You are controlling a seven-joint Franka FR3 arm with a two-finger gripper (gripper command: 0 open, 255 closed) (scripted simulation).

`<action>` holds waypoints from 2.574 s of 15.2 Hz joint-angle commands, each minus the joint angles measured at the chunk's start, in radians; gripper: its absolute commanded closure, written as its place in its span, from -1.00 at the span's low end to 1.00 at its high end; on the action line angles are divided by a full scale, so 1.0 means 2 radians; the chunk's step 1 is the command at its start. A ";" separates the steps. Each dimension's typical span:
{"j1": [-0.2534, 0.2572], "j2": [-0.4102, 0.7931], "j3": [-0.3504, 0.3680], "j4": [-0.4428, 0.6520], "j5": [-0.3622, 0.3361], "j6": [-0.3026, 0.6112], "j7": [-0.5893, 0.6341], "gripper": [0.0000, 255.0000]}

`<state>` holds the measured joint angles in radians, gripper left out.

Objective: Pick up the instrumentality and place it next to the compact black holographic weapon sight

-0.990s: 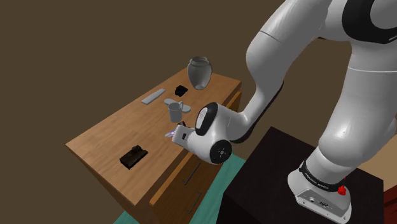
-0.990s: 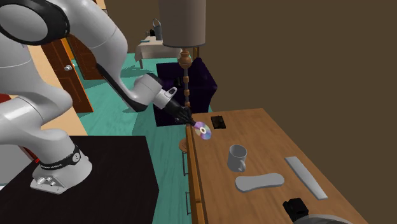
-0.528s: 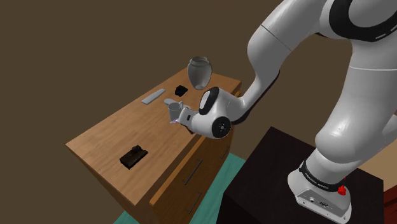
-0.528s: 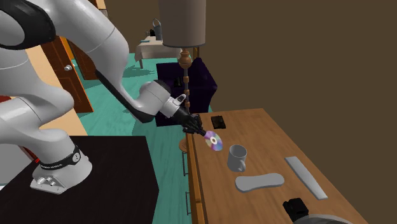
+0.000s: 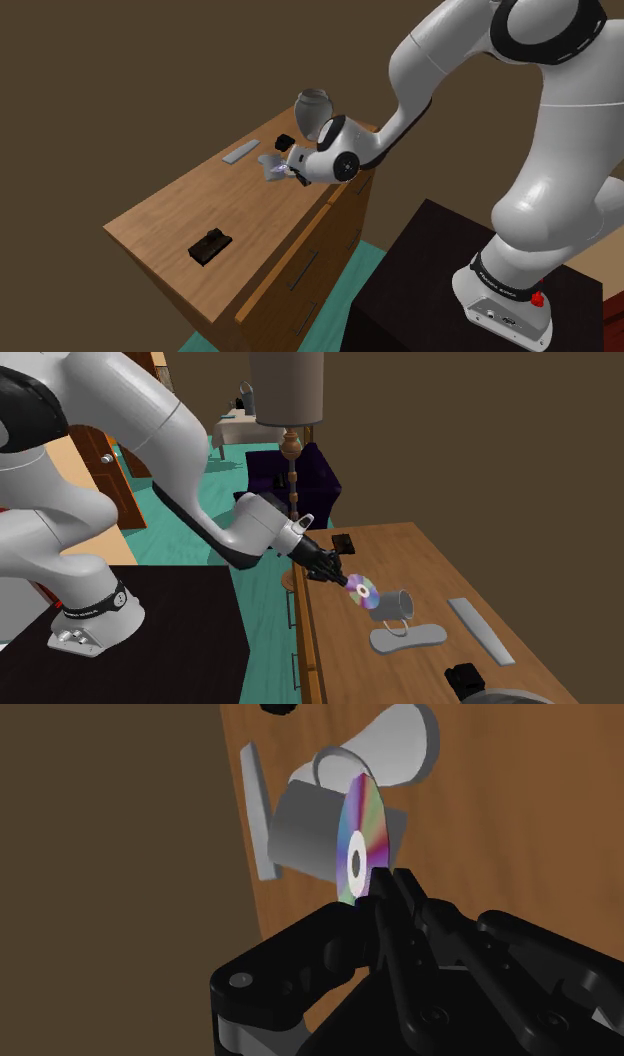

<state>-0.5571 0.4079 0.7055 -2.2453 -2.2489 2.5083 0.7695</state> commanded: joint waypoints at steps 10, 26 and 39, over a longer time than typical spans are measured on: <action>-0.049 0.095 -0.059 0.154 -0.060 0.099 -0.067 1.00; -0.057 0.229 -0.090 0.315 -0.096 0.150 -0.116 1.00; -0.057 0.307 -0.083 0.350 -0.168 0.119 -0.080 1.00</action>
<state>-0.6719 1.0076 0.5401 -1.5539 -2.5756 2.7504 0.6056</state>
